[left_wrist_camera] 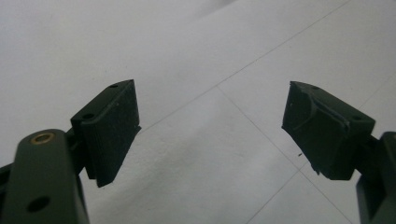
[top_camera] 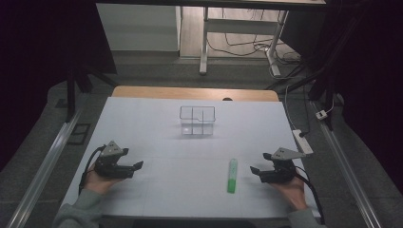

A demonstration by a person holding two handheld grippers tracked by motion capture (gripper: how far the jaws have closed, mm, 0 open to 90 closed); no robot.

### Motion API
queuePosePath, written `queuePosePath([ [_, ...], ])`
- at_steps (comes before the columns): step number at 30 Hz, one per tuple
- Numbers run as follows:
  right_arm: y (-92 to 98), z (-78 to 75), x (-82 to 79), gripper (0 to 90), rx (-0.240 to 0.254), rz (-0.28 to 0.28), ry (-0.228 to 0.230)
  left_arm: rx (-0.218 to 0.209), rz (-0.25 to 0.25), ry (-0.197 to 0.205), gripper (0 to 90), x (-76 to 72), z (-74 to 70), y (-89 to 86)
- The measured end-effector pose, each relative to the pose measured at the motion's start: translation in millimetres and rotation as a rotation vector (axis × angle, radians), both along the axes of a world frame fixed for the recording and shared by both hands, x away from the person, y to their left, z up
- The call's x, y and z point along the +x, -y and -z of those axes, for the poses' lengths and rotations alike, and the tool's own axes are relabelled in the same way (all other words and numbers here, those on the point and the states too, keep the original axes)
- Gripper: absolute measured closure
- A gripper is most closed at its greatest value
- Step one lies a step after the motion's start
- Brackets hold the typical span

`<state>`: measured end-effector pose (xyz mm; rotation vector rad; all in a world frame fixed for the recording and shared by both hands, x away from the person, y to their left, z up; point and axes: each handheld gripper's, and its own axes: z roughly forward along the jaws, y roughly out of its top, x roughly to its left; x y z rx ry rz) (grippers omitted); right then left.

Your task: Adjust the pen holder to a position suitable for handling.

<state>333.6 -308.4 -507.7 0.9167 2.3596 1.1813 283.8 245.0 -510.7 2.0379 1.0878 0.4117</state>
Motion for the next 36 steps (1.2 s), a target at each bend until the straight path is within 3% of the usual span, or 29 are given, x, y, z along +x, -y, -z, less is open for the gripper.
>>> queuePosePath([
  [16,-1.3,2.4,2.0,18.8,-0.013,-0.025,-0.023,0.008,0.011,0.003,18.8,-1.5,0.6,0.8],
  [36,-5.2,-4.6,1.4,20.0,-0.05,-0.062,-0.011,0.01,0.013,0.005,18.8,-1.9,0.4,0.9],
])
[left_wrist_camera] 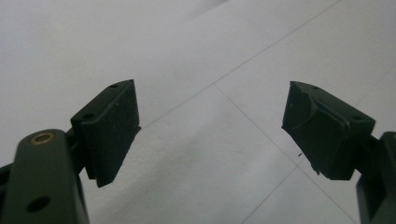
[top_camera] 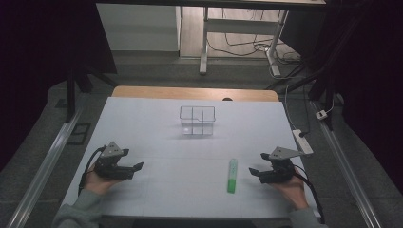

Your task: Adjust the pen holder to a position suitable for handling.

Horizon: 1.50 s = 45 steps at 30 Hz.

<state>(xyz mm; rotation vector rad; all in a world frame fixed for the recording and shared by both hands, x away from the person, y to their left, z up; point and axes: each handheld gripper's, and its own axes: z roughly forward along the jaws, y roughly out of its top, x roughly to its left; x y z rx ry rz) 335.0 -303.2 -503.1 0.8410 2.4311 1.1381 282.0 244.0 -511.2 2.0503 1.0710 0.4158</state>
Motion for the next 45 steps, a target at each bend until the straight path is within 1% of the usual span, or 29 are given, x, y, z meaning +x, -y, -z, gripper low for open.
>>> queuePosePath([
  [5,-2.3,0.0,1.0,20.1,-0.01,-0.022,0.0,0.003,0.002,-0.002,18.8,0.2,0.4,0.0],
  [6,-4.2,-0.3,2.0,20.1,-0.023,-0.038,-0.006,0.003,0.002,-0.002,18.8,0.2,0.4,0.0],
  [7,-5.0,-0.7,2.3,20.1,-0.027,-0.04,-0.006,0.005,0.002,-0.002,18.9,0.1,0.3,-0.1],
  [8,-5.6,-0.7,2.6,20.1,-0.022,-0.045,-0.006,0.005,0.002,-0.002,18.9,0.1,0.4,-0.1],
  [11,-7.3,-1.6,2.8,20.1,-0.029,-0.058,-0.009,0.006,0.003,-0.005,18.9,0.3,0.9,0.3],
  [12,-8.8,-2.3,2.7,20.1,-0.042,-0.065,-0.007,0.009,0.004,-0.007,18.9,0.6,1.3,0.3],
  [23,-17.6,-7.3,5.5,19.9,-0.046,-0.118,-0.001,0.004,0.009,-0.014,19.1,1.9,3.5,-2.1],
  [26,-19.7,-9.6,5.3,20.0,-0.058,-0.145,0.008,0.007,0.01,-0.014,19.1,1.1,3.8,-2.7],
  [29,-21.8,-12.5,5.5,20.0,-0.082,-0.168,0.026,0.013,0.013,-0.013,19.1,0.4,3.8,-2.9],
  [30,-22.6,-13.5,5.7,20.0,-0.083,-0.178,0.033,0.014,0.01,-0.013,19.1,-0.1,3.7,-3.3],
  [32,-23.2,-14.2,5.5,20.0,-0.084,-0.182,0.035,0.014,0.01,-0.012,19.1,-0.3,3.4,-3.5],
  [33,-25.5,-16.5,5.4,20.0,-0.103,-0.203,0.048,0.012,0.008,-0.011,19.2,-0.2,2.9,-3.5],
  [34,-26.7,-17.0,5.5,20.0,-0.101,-0.218,0.055,0.013,0.009,-0.012,19.2,-0.1,2.8,-3.4],
  [36,-29.0,-18.7,5.3,20.0,-0.113,-0.243,0.066,0.015,0.01,-0.012,19.2,0.2,3.1,-2.9],
  [38,-30.8,-20.2,5.5,20.0,-0.142,-0.266,0.08,0.021,0.015,-0.014,19.2,0.9,3.5,-1.3],
  [41,-33.0,-20.9,5.4,22.3,-0.164,-0.297,0.092,0.024,0.014,-0.014,19.1,1.4,3.4,-0.6],
  [45,-35.0,-20.9,5.2,22.8,-0.177,-0.31,0.098,0.025,0.016,-0.014,19.0,1.4,3.4,-0.1],
])
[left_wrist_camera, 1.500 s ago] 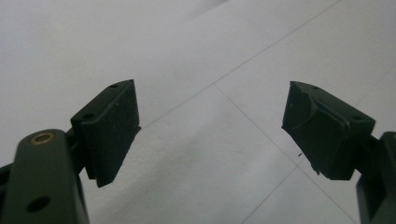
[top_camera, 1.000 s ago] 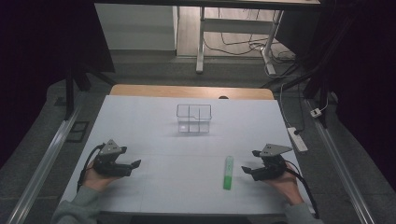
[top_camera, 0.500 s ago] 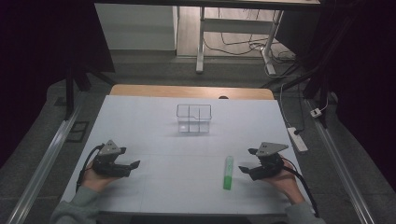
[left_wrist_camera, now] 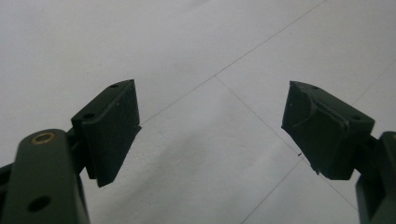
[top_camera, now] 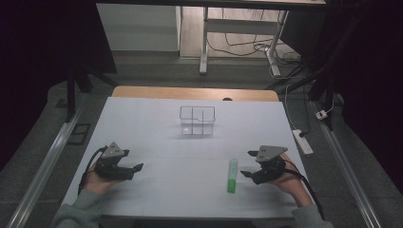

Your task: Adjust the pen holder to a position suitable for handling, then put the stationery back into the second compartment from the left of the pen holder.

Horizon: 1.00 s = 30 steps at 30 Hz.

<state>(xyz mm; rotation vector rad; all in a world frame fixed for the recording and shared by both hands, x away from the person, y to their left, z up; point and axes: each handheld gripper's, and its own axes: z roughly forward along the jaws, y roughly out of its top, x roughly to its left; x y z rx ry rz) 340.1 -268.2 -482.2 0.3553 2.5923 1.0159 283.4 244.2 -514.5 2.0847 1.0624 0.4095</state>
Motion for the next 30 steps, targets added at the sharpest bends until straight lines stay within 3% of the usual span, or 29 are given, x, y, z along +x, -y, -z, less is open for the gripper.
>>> queuePosePath([
  [7,-3.1,-1.6,-1.2,23.1,-0.007,-0.012,-0.006,0.0,0.002,0.001,19.0,-0.3,-0.1,-0.3],
  [12,-6.7,-2.6,-2.3,23.3,0.006,0.025,-0.038,0.0,0.001,0.003,19.0,-1.1,-0.5,-0.6],
  [17,-17.1,-5.7,-7.2,24.2,-0.026,0.045,-0.048,-0.007,-0.001,0.002,18.9,-1.2,-1.0,-1.2],
  [21,-23.8,-8.7,-12.0,24.5,-0.021,0.076,-0.065,-0.019,0.009,0.0,18.9,0.5,-0.8,-1.2],
  [23,-28.8,-10.4,-15.6,24.9,-0.01,0.143,-0.1,-0.03,0.017,-0.002,18.9,2.2,-0.8,-0.4],
  [30,-42.0,-16.5,-22.8,25.5,-0.037,0.273,-0.125,-0.041,0.046,-0.003,18.9,6.4,-0.1,3.0],
])
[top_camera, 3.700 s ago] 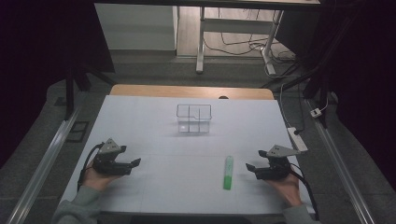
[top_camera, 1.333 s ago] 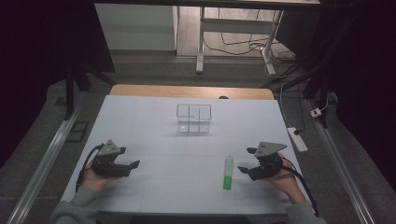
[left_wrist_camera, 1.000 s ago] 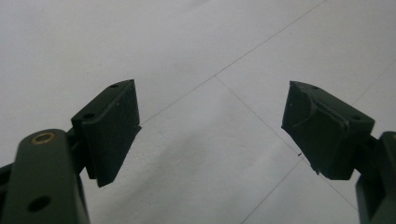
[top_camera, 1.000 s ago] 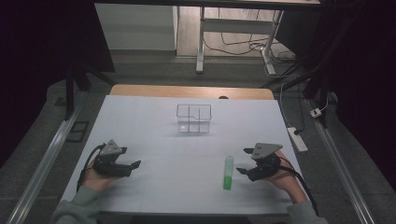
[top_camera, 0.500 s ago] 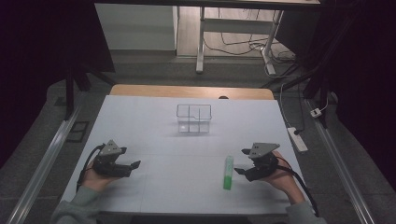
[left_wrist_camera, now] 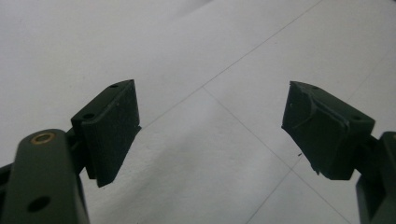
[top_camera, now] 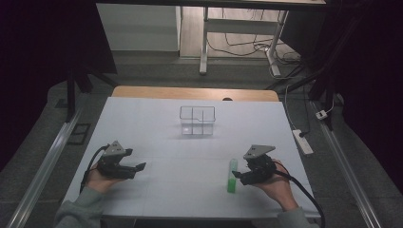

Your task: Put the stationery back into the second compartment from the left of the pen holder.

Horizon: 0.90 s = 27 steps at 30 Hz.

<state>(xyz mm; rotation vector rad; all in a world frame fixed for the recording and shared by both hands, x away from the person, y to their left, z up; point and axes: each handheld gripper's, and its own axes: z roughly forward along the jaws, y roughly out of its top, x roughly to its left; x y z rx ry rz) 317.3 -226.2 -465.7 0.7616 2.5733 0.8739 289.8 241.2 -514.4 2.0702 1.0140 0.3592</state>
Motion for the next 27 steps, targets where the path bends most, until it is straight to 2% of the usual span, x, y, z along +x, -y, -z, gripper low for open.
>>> queuePosePath([
  [5,-12.4,-8.8,-3.3,25.4,-0.005,0.075,-0.009,0.005,0.007,0.007,19.0,-0.5,-1.3,2.0],
  [6,-12.4,-8.8,-3.3,25.4,-0.005,0.075,-0.009,0.007,0.006,0.007,19.0,-0.8,-1.6,2.3],
  [7,-16.5,-9.6,-3.7,25.4,-0.01,0.103,-0.018,0.012,0.006,0.009,19.0,-1.3,-1.8,2.8],
  [11,-24.1,-8.3,-4.7,25.5,-0.025,0.133,-0.036,0.028,0.007,0.015,19.1,-3.1,-2.8,5.6],
  [13,-30.6,-6.9,-5.1,25.4,-0.05,0.19,-0.047,0.043,0.014,0.017,19.0,-3.8,-3.2,8.4],
  [15,-32.1,-6.5,-5.4,25.3,-0.055,0.208,-0.051,0.051,0.017,0.017,19.0,-4.0,-3.0,9.7],
  [18,-36.1,-3.6,-6.6,26.2,-0.06,0.314,-0.066,0.057,0.028,0.019,18.9,-4.2,-3.2,12.7],
  [19,-36.6,-2.5,-6.7,26.3,-0.062,0.339,-0.074,0.057,0.028,0.019,18.9,-4.2,-3.2,12.7],
  [20,-36.6,-2.5,-6.7,26.3,-0.062,0.339,-0.074,0.053,0.029,0.019,18.9,-4.7,-3.4,13.3],
  [21,-38.6,-0.5,-8.7,26.4,-0.066,0.38,-0.078,0.057,0.032,0.022,18.9,-5.0,-3.9,13.5],
  [26,-42.5,2.9,-12.9,27.7,-0.068,0.433,-0.112,0.07,0.043,0.028,18.9,-4.8,-4.0,17.2],
  [27,-44.6,6.7,-15.5,28.0,-0.083,0.45,-0.127,0.074,0.044,0.027,18.9,-4.5,-3.5,17.7],
])
